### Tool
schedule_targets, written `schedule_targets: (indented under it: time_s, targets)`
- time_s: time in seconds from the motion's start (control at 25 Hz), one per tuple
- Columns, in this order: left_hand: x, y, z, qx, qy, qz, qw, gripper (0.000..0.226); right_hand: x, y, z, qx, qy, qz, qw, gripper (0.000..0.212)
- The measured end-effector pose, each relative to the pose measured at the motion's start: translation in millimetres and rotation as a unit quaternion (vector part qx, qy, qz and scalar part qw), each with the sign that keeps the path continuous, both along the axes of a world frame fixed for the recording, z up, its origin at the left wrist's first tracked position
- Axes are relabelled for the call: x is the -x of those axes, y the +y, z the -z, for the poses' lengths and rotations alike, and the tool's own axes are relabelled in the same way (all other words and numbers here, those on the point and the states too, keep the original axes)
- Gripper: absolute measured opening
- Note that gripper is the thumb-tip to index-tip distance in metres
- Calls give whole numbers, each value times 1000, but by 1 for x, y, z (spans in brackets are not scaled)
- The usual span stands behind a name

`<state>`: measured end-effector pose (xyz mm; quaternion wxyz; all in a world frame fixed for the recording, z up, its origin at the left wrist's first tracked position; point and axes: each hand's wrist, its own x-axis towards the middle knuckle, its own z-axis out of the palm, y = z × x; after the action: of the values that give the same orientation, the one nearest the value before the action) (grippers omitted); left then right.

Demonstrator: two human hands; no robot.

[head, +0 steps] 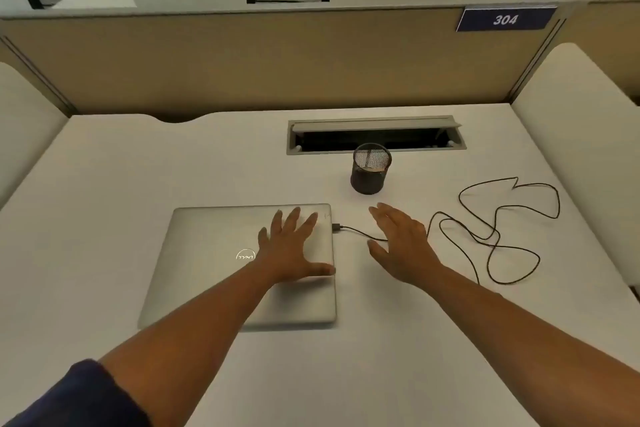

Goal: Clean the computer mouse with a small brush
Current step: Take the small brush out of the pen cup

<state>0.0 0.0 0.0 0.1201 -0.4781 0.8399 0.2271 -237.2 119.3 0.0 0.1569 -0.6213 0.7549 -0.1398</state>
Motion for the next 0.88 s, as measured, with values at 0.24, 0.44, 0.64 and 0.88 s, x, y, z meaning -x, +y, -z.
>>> schedule_targets:
  time_s: [0.24, 0.44, 0.64, 0.88]
  targets:
    - [7, -18, -3, -68, -134, 71, 986, 154, 7, -5, 23, -48, -98, 43, 993, 64]
    - [9, -23, -7, -51, -132, 80, 987, 148, 16, -46, 8, 63, -237, 197, 949, 57]
    - [9, -22, -6, -38, -121, 72, 989, 145, 28, -88, -7, 100, -224, 199, 949, 66]
    - [10, -20, -6, -34, -122, 68, 990, 143, 33, -105, -7, 76, -203, 191, 957, 58]
